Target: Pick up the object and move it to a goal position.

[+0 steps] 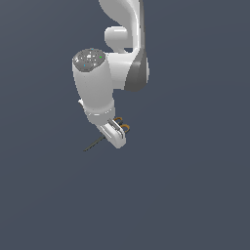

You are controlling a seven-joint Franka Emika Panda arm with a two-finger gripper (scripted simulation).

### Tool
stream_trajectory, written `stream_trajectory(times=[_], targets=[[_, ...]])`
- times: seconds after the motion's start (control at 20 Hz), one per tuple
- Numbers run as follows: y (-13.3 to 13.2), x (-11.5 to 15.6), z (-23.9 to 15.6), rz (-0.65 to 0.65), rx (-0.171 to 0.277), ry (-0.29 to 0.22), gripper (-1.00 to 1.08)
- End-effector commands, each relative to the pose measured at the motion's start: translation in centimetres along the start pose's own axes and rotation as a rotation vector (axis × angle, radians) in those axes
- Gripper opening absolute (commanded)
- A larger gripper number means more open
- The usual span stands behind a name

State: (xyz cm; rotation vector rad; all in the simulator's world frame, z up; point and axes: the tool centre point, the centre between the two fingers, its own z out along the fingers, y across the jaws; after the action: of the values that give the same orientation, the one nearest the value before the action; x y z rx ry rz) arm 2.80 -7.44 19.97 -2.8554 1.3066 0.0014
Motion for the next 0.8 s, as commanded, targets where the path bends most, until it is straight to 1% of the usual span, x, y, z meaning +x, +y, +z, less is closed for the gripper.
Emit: stream_trajectory(times=[0.0, 0.45, 0.75], targets=[[0.6, -0.1, -3.2, 0.0, 0.0, 0.0, -1.0], [2.3, -0.3, -14.0, 0.001, -0.001, 0.001, -1.0], [3.2, -0.4, -20.6, 0.0, -0.001, 0.001, -1.0]])
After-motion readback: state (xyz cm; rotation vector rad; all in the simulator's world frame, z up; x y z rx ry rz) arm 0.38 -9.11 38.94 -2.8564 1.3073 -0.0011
